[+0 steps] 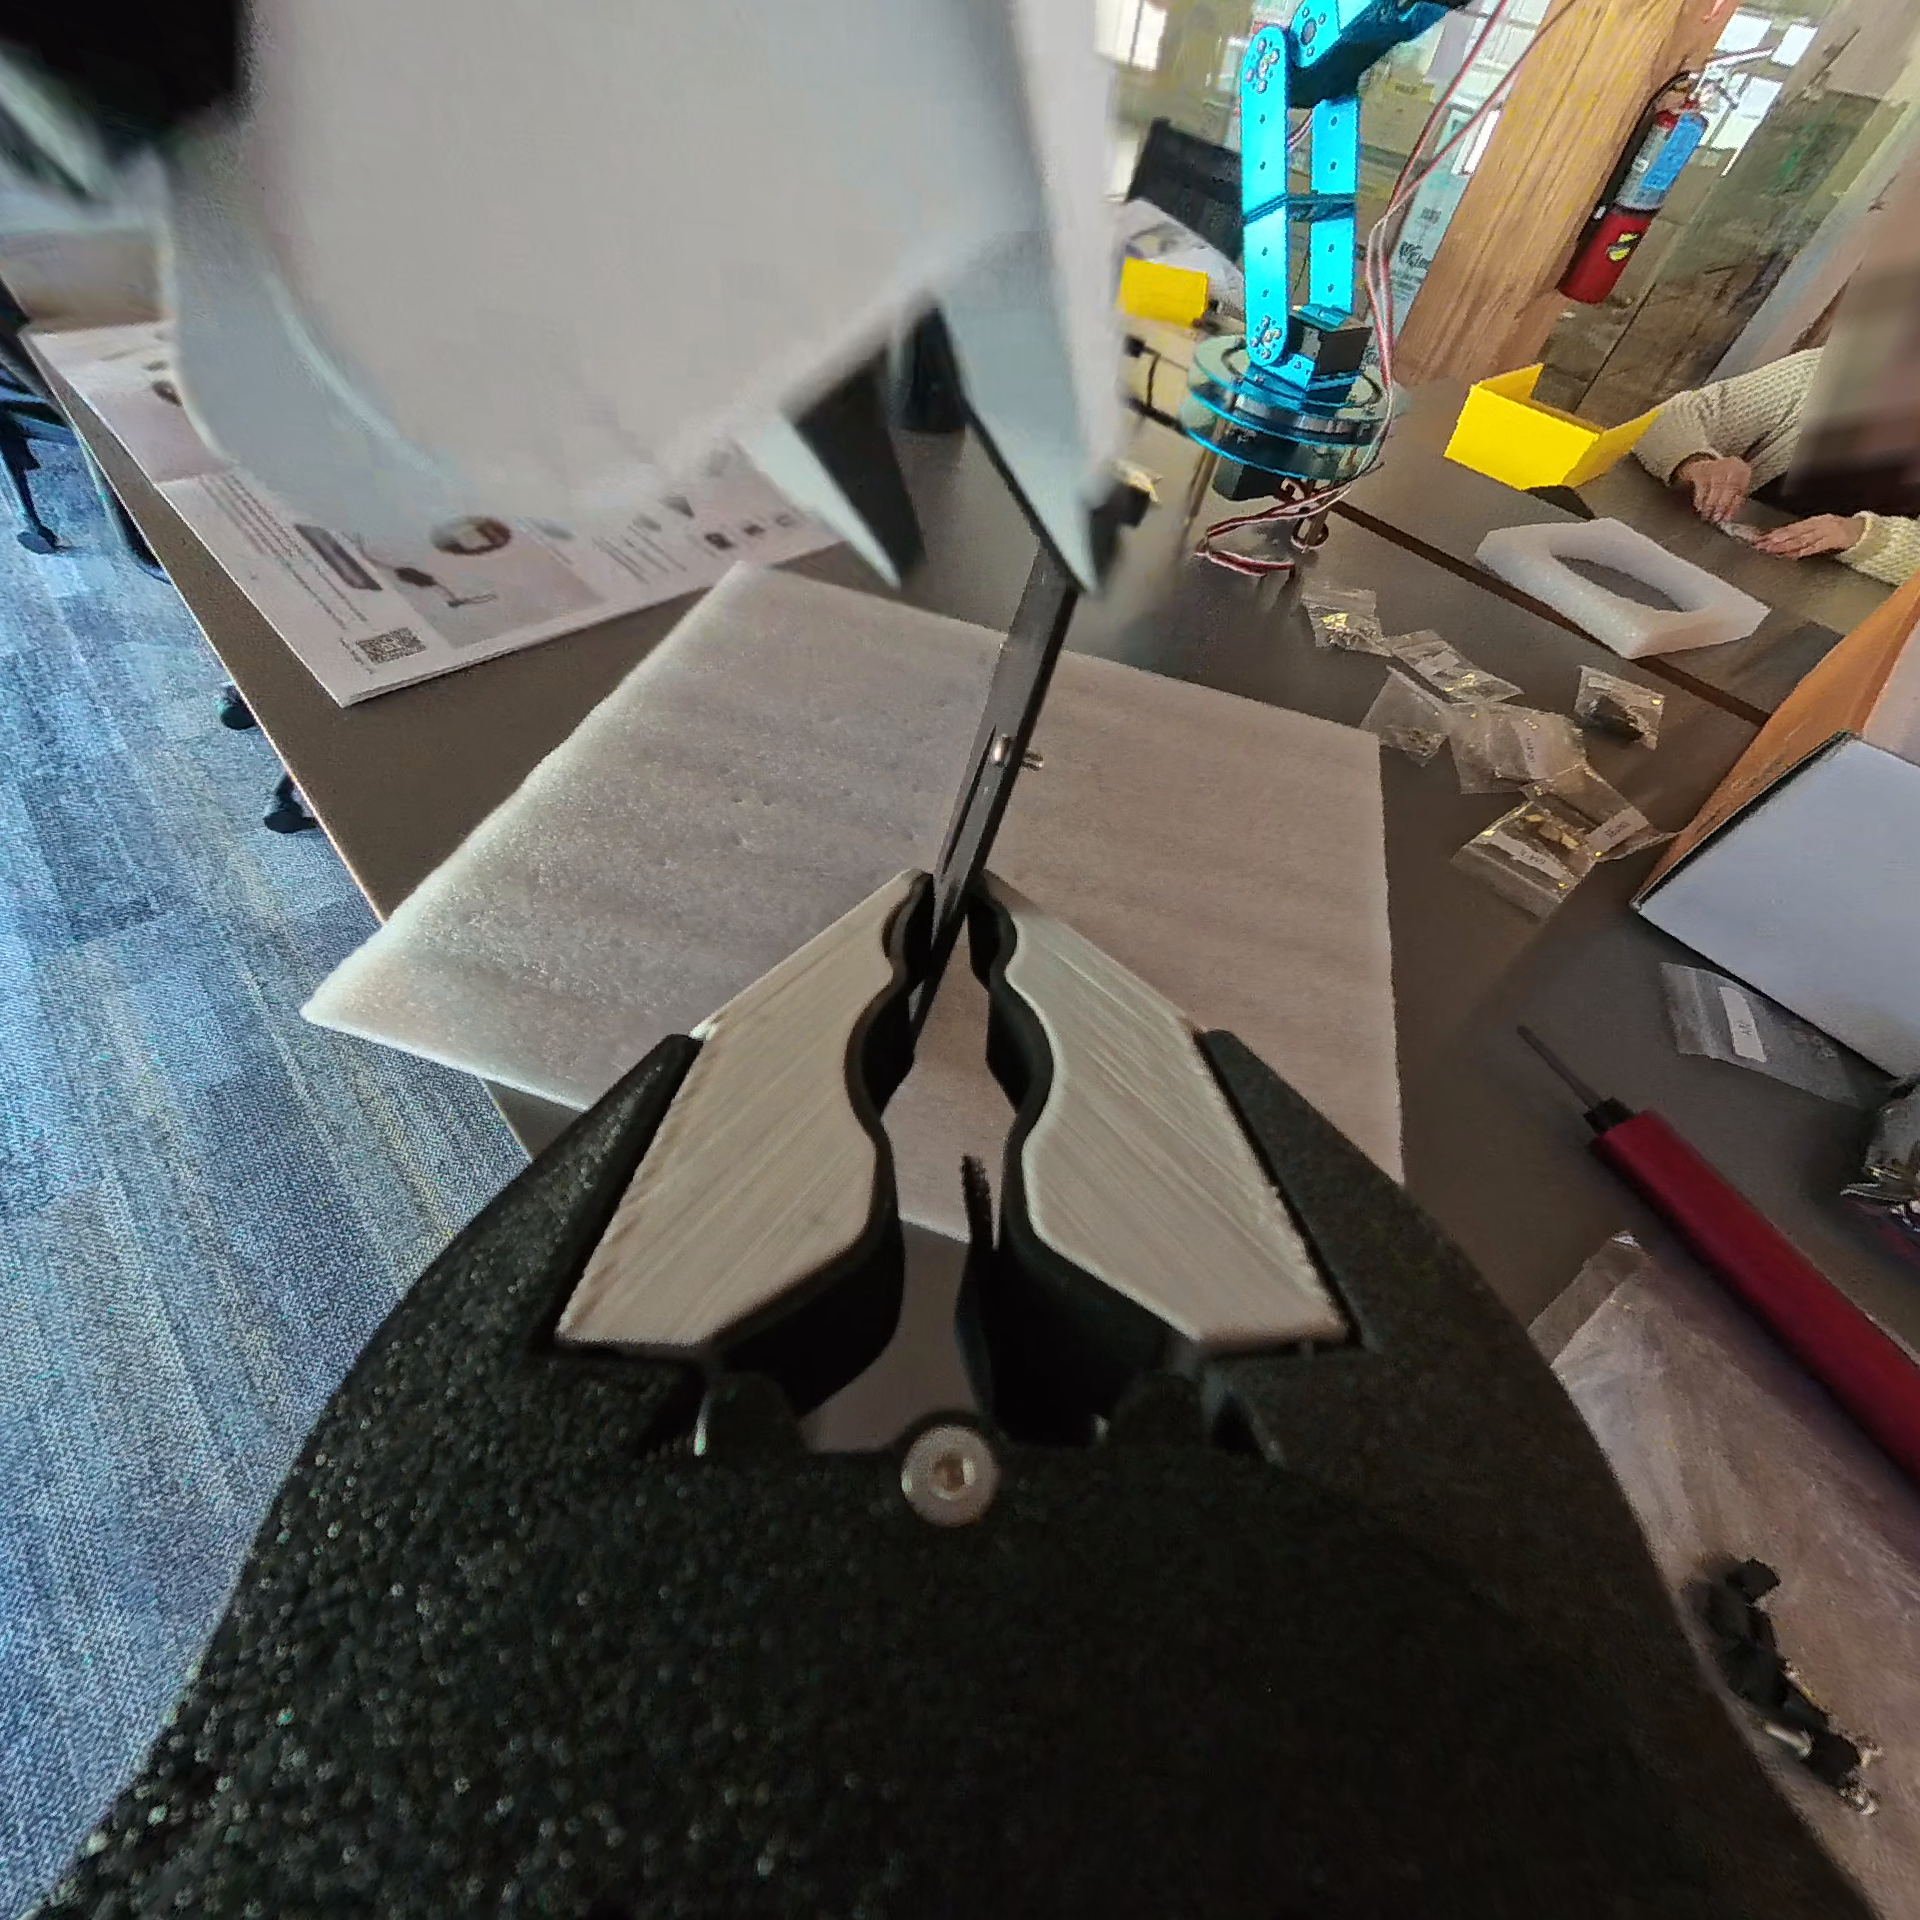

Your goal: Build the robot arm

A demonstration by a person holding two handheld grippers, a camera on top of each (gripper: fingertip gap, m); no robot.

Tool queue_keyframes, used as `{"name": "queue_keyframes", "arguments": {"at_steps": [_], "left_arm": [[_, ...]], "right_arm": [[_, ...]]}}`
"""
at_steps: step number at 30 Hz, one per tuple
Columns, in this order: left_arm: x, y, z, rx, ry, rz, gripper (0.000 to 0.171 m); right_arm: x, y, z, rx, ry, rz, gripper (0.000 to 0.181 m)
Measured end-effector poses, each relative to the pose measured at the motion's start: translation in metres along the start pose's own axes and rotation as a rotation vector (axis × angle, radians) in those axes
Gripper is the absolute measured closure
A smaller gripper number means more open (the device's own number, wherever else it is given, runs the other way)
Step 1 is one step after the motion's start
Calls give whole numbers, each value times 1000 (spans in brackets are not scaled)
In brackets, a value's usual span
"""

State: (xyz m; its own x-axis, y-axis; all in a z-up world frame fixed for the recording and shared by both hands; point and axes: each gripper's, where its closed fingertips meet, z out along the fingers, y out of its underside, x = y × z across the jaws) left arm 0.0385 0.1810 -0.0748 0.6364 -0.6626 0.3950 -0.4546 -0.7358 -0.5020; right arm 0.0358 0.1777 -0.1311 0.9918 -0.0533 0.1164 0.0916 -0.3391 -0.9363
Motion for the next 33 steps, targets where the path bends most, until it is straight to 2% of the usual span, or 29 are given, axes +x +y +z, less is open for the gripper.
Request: {"name": "queue_keyframes", "arguments": {"at_steps": [2,5,7,9,10,11,13,14,16,18,23,26,29,33], "left_arm": [[-7,-14,-16,66,-5,223,138],[-8,-36,-39,193,-5,683,125],[5,-39,-47,238,28,1019,126],[20,-29,-46,209,87,1346,132],[22,-20,-41,153,123,1500,135],[18,-14,-34,65,139,1632,138],[11,-9,-20,-103,200,1793,137],[12,-7,-17,-155,264,1833,137],[10,2,-13,-338,389,1875,132],[2,5,-6,-482,406,1927,123],[3,16,12,-580,457,1982,123],[3,13,22,-579,439,2023,129],[4,17,21,-618,477,1994,136],[-4,20,22,-675,463,1980,137]], "right_arm": [[1,1,0,2,-9,6,176],[2,1,0,-1,-19,11,175],[3,1,0,-3,-23,12,175],[2,1,-1,-2,-21,10,176],[2,1,-1,-1,-18,3,175],[1,1,-1,0,-16,1,175],[0,1,-1,1,-15,-3,175],[0,1,-1,-1,-9,-2,175],[1,1,-1,-3,0,11,176],[3,2,-1,-6,12,18,176],[3,2,-1,-4,3,22,176],[3,2,-1,-7,15,17,176],[0,1,-1,-12,26,-2,176],[-6,-1,0,-13,34,-38,177]]}}
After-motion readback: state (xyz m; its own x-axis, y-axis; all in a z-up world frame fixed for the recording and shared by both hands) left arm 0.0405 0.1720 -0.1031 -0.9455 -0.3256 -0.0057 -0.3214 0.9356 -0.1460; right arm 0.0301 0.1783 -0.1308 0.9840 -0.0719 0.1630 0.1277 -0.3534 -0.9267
